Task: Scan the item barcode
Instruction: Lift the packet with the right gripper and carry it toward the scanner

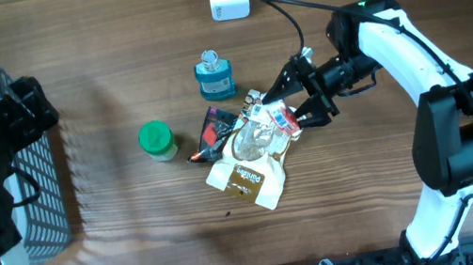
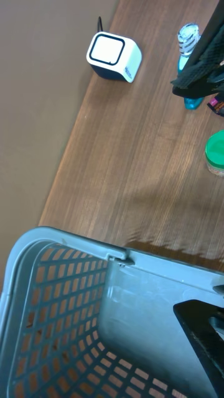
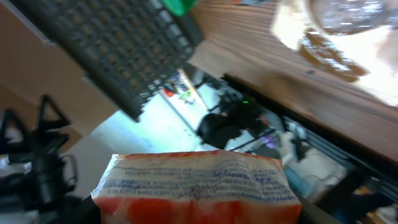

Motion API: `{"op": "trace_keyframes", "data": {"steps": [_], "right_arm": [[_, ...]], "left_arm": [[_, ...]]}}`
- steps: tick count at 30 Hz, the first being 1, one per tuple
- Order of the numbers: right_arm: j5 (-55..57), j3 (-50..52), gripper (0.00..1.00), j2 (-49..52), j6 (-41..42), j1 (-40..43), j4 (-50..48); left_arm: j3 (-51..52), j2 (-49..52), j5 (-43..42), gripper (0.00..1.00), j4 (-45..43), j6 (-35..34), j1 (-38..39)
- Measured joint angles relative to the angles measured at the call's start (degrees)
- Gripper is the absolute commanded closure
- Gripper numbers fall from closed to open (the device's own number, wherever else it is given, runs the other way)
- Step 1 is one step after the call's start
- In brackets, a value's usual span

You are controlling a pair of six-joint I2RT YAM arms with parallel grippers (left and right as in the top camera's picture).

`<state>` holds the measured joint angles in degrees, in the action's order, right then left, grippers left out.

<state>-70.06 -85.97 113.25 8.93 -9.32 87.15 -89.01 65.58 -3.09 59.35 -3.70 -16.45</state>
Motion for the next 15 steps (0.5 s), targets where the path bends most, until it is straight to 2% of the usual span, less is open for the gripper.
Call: {"op": "trace_keyframes", "data": {"steps": [15], "right_arm": [[-10.1,0.0,0.32,0.0,1.5,0.0,-0.4]], "left_arm": [[0.0,0.3,0.0,0.0,1.1,0.0,0.0]]}}
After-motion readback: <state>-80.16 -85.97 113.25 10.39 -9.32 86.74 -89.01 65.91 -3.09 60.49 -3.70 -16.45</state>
